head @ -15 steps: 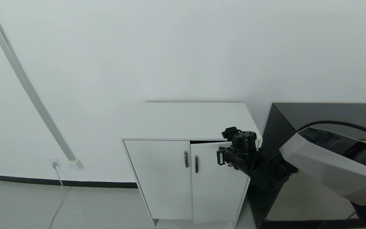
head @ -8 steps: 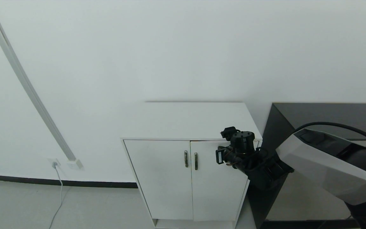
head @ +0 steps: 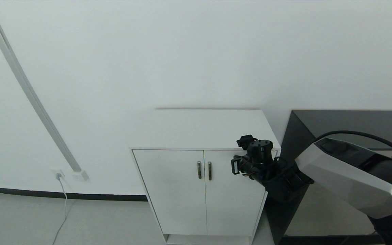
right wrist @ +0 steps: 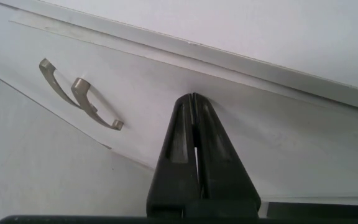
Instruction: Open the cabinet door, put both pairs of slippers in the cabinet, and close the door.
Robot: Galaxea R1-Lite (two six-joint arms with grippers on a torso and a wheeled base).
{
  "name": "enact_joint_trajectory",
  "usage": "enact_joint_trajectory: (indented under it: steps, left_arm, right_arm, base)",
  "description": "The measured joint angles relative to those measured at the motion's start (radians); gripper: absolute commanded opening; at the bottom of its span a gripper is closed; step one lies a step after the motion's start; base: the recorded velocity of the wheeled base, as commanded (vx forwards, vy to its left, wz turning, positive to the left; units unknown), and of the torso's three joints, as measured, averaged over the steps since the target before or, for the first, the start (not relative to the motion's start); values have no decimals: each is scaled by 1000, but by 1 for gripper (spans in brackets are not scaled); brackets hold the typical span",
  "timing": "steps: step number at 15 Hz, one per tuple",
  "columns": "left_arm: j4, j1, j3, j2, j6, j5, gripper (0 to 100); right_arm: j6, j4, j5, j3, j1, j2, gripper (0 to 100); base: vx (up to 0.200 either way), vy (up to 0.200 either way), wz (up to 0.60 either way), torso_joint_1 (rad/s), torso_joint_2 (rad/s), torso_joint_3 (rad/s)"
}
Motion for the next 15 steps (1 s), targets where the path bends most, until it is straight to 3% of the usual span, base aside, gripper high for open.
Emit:
enact_joint_trajectory:
  steps: [10,15]
  left_arm:
    - [0,0,0,0,0,0,0]
    - [0,0,0,0,2,-2,0]
  right_arm:
    - [-3,-2,-18,-3,8,9,0]
    - [-5,-69,-34,146,18,-65,0]
  base:
    - [0,0,0,0,0,0]
    - [0,0,0,0,0,0]
